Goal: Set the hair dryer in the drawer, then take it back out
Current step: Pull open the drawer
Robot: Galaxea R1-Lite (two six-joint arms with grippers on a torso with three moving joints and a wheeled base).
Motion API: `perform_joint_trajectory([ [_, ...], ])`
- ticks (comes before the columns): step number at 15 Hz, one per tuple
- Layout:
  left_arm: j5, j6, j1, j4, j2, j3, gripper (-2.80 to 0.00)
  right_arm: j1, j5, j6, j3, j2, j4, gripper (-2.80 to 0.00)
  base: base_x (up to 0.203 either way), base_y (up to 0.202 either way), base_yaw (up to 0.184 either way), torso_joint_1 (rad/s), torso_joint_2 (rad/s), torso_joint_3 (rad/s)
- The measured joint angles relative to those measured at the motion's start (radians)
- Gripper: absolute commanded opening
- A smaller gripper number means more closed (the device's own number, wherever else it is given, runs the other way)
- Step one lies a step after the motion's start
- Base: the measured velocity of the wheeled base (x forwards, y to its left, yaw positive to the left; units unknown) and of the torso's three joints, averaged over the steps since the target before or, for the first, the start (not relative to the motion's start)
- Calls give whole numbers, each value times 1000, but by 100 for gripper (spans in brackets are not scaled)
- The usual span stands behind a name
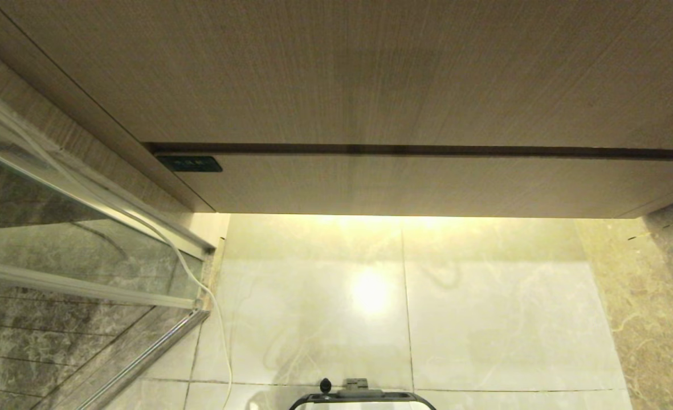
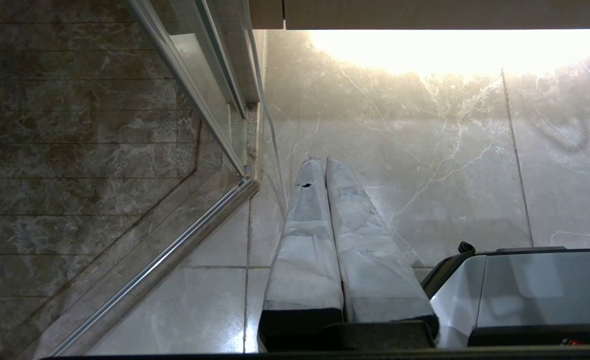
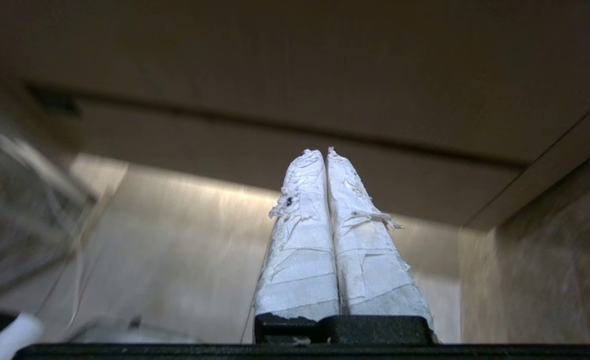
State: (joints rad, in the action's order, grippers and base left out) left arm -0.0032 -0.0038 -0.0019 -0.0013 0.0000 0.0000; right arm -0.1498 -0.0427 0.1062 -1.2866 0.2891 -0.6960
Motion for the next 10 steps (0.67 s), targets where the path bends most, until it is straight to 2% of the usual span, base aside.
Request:
perform_joint_trajectory([
  [2, 0, -1, 0, 0, 0, 0, -280, -30, -46, -7, -132, 181, -200, -280, 0, 0, 0, 0, 0, 0],
  [4, 0, 0, 0, 0, 0, 0, -280, -72, -87, -34, -192, 343, -331, -280, 0, 0, 0, 0, 0, 0],
  [5, 0, 0, 0, 0, 0, 0, -280, -91, -107, -41, -197, 415, -358, -280, 0, 0, 0, 0, 0, 0],
  [7, 0, 0, 0, 0, 0, 0, -280, -121, -140, -50, -165, 546, -297, -280, 0, 0, 0, 0, 0, 0],
  [8, 0, 0, 0, 0, 0, 0, -280, -129, -151, -49, -122, 601, -229, 0, 0, 0, 0, 0, 0, 0],
  [10, 0, 0, 0, 0, 0, 0, -280, -146, -162, -18, -25, 680, -91, 0, 0, 0, 0, 0, 0, 0],
])
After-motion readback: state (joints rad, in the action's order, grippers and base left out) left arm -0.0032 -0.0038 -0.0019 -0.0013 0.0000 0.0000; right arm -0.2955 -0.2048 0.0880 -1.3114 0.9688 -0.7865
